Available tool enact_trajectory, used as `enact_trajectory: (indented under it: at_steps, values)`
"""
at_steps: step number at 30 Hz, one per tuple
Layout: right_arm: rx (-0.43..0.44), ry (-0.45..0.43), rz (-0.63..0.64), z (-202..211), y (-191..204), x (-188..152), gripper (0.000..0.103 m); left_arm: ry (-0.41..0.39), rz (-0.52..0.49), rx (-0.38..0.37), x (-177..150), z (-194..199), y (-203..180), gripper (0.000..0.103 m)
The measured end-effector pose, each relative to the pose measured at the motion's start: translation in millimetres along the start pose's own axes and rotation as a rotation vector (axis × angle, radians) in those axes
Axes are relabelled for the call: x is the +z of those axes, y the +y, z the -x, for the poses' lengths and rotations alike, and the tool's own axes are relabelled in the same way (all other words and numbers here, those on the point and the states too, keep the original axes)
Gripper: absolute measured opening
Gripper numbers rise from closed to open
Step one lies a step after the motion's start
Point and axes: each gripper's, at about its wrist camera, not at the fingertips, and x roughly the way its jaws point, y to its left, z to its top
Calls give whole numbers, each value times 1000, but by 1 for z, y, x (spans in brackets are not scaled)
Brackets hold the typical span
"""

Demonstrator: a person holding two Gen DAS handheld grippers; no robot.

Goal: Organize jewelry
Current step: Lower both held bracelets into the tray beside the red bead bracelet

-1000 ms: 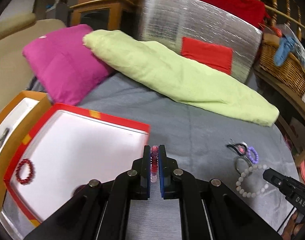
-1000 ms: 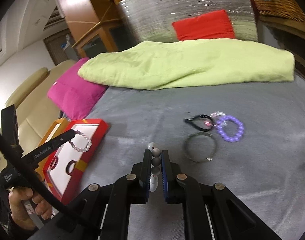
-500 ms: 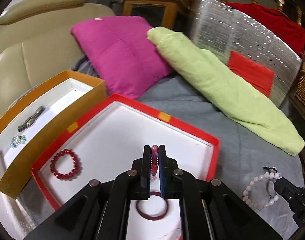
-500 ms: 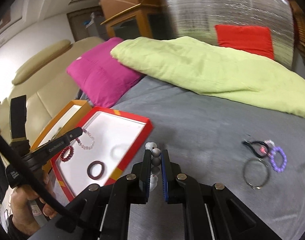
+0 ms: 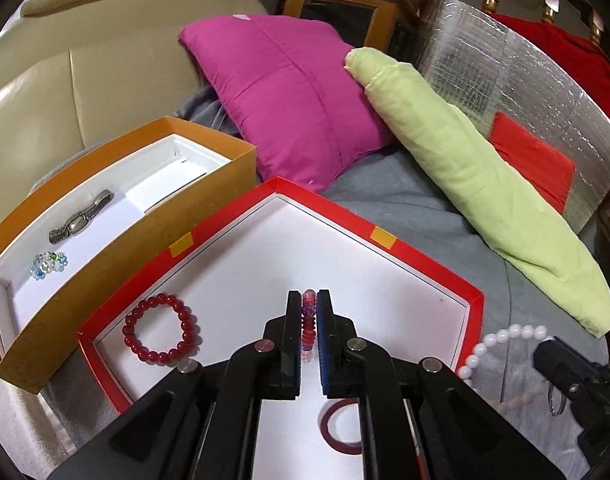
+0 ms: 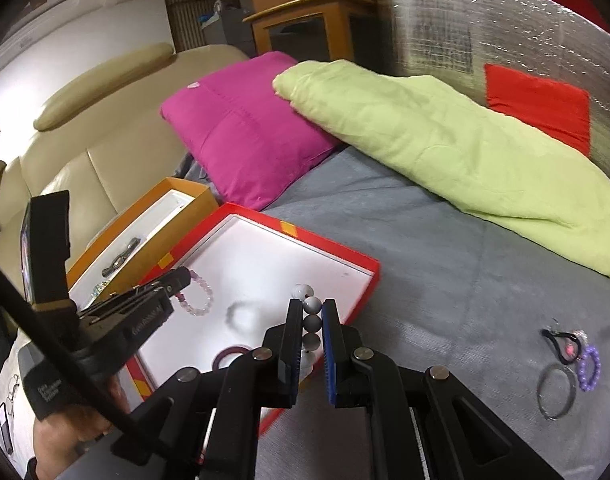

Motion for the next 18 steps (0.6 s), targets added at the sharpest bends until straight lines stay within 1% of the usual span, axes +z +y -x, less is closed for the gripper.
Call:
enact_trajectory:
  at_steps: [8,13,18]
  values:
    - [11,45,33,-33,21,3,10,4,44,-27,5,-6,14,7]
    - [20,67,55,-50,33,5,10,10,47,-15,6,-11,16,7]
    - [9,89,67,-64,36,6,10,60,50,8,1,-25,17,7]
